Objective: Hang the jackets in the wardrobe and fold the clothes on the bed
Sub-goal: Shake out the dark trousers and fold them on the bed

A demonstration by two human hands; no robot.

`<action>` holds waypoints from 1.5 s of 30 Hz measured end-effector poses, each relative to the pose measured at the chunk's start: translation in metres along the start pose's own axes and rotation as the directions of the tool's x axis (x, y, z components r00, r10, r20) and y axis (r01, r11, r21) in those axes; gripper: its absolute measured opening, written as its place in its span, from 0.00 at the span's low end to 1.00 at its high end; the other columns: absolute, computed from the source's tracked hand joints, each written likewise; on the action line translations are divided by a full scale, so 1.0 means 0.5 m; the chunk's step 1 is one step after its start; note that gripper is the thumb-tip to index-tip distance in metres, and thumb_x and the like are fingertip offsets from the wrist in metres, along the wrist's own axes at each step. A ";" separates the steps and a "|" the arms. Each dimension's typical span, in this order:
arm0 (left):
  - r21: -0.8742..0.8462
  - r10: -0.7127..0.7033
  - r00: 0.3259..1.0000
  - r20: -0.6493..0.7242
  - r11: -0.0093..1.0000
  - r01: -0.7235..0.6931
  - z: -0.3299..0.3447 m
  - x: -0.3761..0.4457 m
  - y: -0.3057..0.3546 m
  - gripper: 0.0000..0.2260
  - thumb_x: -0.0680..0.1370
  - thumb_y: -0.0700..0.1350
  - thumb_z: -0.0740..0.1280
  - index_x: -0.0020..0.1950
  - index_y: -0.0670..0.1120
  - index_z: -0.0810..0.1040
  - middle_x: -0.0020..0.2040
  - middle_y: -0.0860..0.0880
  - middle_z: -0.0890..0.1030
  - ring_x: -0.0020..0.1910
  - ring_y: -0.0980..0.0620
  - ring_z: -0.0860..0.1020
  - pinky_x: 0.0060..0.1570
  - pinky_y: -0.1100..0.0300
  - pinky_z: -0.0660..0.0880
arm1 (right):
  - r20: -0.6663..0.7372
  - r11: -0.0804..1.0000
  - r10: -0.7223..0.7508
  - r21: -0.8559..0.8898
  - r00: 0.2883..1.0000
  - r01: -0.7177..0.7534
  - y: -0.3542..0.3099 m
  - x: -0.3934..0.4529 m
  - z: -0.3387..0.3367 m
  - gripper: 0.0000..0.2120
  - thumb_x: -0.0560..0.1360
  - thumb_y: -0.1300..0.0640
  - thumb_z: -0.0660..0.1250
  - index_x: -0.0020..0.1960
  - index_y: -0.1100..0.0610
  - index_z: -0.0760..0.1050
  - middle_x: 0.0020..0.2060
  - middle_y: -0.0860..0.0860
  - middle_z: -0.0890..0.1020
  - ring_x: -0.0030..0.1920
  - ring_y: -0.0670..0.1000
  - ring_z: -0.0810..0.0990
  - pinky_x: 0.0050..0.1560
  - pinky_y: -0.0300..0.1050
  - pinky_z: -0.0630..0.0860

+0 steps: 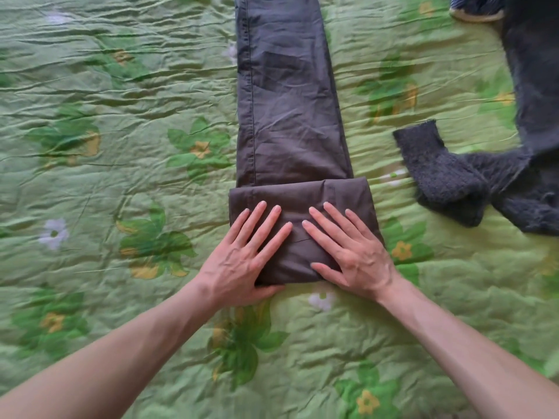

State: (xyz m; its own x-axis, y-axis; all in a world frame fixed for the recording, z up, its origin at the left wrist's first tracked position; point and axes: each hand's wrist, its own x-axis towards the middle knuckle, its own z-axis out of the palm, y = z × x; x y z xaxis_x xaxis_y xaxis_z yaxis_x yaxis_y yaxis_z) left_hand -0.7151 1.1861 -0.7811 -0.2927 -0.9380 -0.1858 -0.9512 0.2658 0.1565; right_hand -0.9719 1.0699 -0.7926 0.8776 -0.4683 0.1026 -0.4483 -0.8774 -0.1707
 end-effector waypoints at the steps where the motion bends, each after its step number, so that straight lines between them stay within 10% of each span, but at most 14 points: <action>1: 0.015 0.005 1.000 0.011 1.000 -0.005 -0.001 0.000 -0.002 0.50 0.73 0.70 0.66 0.85 0.43 0.53 0.84 0.36 0.50 0.83 0.32 0.47 0.79 0.34 0.54 | 0.028 1.000 -0.002 0.013 1.000 0.001 0.005 -0.002 -0.004 0.37 0.81 0.34 0.62 0.82 0.55 0.62 0.81 0.54 0.62 0.82 0.57 0.58 0.78 0.61 0.64; 8: 0.040 -0.144 0.987 0.064 0.989 0.142 -0.017 0.006 0.057 0.44 0.71 0.50 0.65 0.84 0.36 0.54 0.84 0.33 0.51 0.83 0.30 0.48 0.79 0.36 0.56 | 0.228 0.998 -0.059 -0.003 0.972 0.061 0.031 -0.004 -0.031 0.54 0.69 0.29 0.69 0.83 0.58 0.57 0.84 0.56 0.55 0.84 0.58 0.51 0.80 0.62 0.59; 16: -0.317 -0.249 0.963 0.104 0.909 0.269 -0.042 -0.003 0.070 0.45 0.65 0.43 0.61 0.84 0.40 0.56 0.85 0.39 0.50 0.84 0.40 0.44 0.82 0.42 0.50 | 0.160 1.000 -0.001 -0.010 0.987 0.003 0.040 -0.072 -0.063 0.58 0.63 0.48 0.82 0.83 0.60 0.53 0.80 0.63 0.62 0.81 0.62 0.61 0.77 0.58 0.63; 23: -0.476 -0.209 0.953 0.219 0.830 0.292 -0.130 -0.034 0.084 0.42 0.67 0.44 0.57 0.83 0.49 0.55 0.85 0.48 0.53 0.84 0.43 0.48 0.82 0.49 0.48 | 0.096 0.985 -0.023 0.172 0.995 0.007 0.024 -0.094 -0.134 0.32 0.72 0.65 0.65 0.77 0.62 0.70 0.75 0.58 0.73 0.73 0.56 0.75 0.74 0.51 0.68; 27: -0.517 -0.106 0.972 0.211 0.832 0.203 -0.175 -0.081 0.079 0.28 0.71 0.45 0.61 0.72 0.54 0.69 0.66 0.54 0.74 0.64 0.48 0.75 0.63 0.56 0.72 | 0.128 0.963 -0.077 0.266 0.989 0.041 0.011 -0.108 -0.198 0.23 0.77 0.60 0.66 0.72 0.60 0.76 0.67 0.53 0.81 0.64 0.49 0.82 0.68 0.39 0.73; 31: -0.592 -0.081 0.962 0.262 0.774 0.226 -0.232 -0.096 0.055 0.19 0.68 0.50 0.66 0.58 0.55 0.80 0.43 0.61 0.81 0.41 0.60 0.79 0.40 0.69 0.70 | 0.254 0.917 -0.025 0.391 0.967 -0.079 0.006 -0.112 -0.251 0.21 0.80 0.47 0.65 0.70 0.51 0.77 0.59 0.45 0.86 0.57 0.41 0.84 0.55 0.34 0.77; 36: -0.858 -0.292 0.910 0.295 0.338 0.387 -0.211 -0.094 0.011 0.09 0.69 0.45 0.71 0.48 0.54 0.83 0.34 0.55 0.81 0.32 0.61 0.75 0.32 0.65 0.72 | 0.216 0.584 0.471 0.650 0.855 -0.486 -0.021 -0.083 -0.282 0.12 0.73 0.39 0.74 0.53 0.43 0.84 0.45 0.38 0.87 0.43 0.37 0.84 0.45 0.34 0.77; 40: -0.934 -0.635 0.685 0.356 -0.219 0.282 -0.157 -0.070 0.025 0.09 0.73 0.43 0.78 0.52 0.45 0.86 0.46 0.50 0.88 0.44 0.57 0.83 0.43 0.66 0.79 | 0.173 0.268 0.757 0.797 0.630 -0.541 -0.027 -0.044 -0.221 0.26 0.70 0.29 0.70 0.52 0.50 0.82 0.43 0.44 0.86 0.43 0.42 0.81 0.48 0.39 0.78; 45: -0.932 -0.759 0.550 0.348 -0.344 0.114 -0.123 -0.017 0.043 0.07 0.82 0.42 0.69 0.58 0.44 0.83 0.52 0.49 0.88 0.51 0.56 0.85 0.49 0.66 0.79 | 0.079 0.394 0.811 0.658 0.579 -0.641 -0.046 0.033 -0.130 0.35 0.79 0.33 0.57 0.68 0.63 0.71 0.59 0.61 0.83 0.60 0.59 0.80 0.59 0.50 0.74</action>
State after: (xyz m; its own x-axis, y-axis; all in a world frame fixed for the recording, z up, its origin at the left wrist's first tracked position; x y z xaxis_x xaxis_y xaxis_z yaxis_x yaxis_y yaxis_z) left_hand -0.7271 1.1862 -0.7164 0.5275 -0.6405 -0.5582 0.3843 -0.4060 0.8291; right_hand -0.9581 1.0758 -0.7230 0.1584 -0.9749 -0.1567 -0.6275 0.0231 -0.7783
